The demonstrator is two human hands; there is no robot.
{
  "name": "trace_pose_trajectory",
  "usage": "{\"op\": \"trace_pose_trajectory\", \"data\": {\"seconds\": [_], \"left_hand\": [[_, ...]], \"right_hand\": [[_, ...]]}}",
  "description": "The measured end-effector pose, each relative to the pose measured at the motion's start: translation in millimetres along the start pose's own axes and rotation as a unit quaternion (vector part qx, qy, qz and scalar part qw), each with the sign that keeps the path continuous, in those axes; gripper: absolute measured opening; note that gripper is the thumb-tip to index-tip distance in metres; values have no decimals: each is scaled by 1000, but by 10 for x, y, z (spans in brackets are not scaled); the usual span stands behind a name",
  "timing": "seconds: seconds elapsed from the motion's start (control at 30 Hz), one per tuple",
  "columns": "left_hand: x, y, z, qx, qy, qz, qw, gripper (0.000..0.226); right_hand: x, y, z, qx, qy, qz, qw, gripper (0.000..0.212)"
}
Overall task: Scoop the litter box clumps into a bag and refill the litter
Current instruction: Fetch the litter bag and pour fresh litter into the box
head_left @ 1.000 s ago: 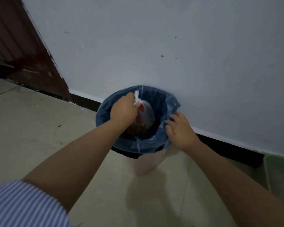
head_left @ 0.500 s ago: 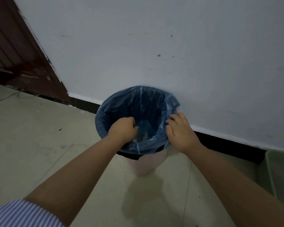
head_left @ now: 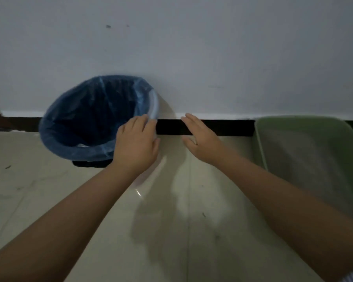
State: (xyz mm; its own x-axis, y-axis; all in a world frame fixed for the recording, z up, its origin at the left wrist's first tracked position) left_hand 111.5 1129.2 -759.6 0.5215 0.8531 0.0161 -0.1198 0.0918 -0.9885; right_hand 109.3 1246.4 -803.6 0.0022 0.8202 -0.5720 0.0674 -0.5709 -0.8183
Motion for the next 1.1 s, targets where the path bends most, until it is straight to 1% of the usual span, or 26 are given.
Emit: {"op": "trace_pose_trajectory", "data": {"seconds": [0.03,0.1,0.17,0.27,0.37,0.47,0.57,0.63,0.73,0.83,0.9,1.0,1.03,1.07,1.1], "left_hand": [[224,11,56,12,30,-1,999,47],[655,250,166,-51,66,-4,996,45],[990,578,261,-116,76,-12,990,48],[1343,881,325,-173,80,-10,982,49],[1496,872,251,-233,70,-30,970,50],[1513,524,67,-282,52,-41,957,51],[1385,-74,-169,-317,27,-48,947,53],[1249,-587,-361,-344,6,-54,937,55],[995,-1503,-630,-358,-27,-54,932,58],[725,-2406,-1018,-365,-71,-47,927,59],[541,-2905,-1403,-375,-127,-57,916,57],[296,-3529,-2112,-381,-245,-80,888,56],[233,-3717,-2373,-381,-284,-89,875,56],[171,-3889,-2628,-377,-319,-95,865,56],[102,-4051,-2879,-368,-353,-99,855,55]], "right_hand": [[168,-26,-108,1,10,-12,1000,52],[515,-82,-275,-3,34,-53,998,52],[905,-140,-388,-15,73,-109,991,53],[1381,-299,-542,-24,136,-181,974,54],[1492,-505,-794,-64,206,-207,954,56],[1248,-710,-1058,-121,235,-221,939,54],[784,-1022,-1248,-161,248,-219,930,55],[330,-1211,-1407,-202,242,-223,922,56],[-500,-1597,-1622,-229,229,-219,920,57],[-1462,-1973,-1826,-238,191,-211,929,60],[-2117,-2156,-1944,-222,126,-218,942,64],[-2898,-2264,-2161,-248,59,-255,933,58],[-3175,-2239,-2267,-277,41,-250,927,56],[-3431,-2175,-2371,-290,5,-256,922,56],[-3637,-2077,-2509,-325,-28,-259,909,57]]}}
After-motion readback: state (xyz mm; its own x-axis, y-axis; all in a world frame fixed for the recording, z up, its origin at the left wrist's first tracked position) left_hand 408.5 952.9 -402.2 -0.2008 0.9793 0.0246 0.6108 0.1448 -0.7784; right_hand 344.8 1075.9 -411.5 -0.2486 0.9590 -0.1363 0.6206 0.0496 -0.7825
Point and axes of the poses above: each hand's wrist, its own z-axis towards the middle knuckle, its own y-axis out of the palm, x = y × z, the point moved 10 cm from there along z, towards the middle knuckle, and after that the axes turned 10 degrees about y, right-handed, at the moved point
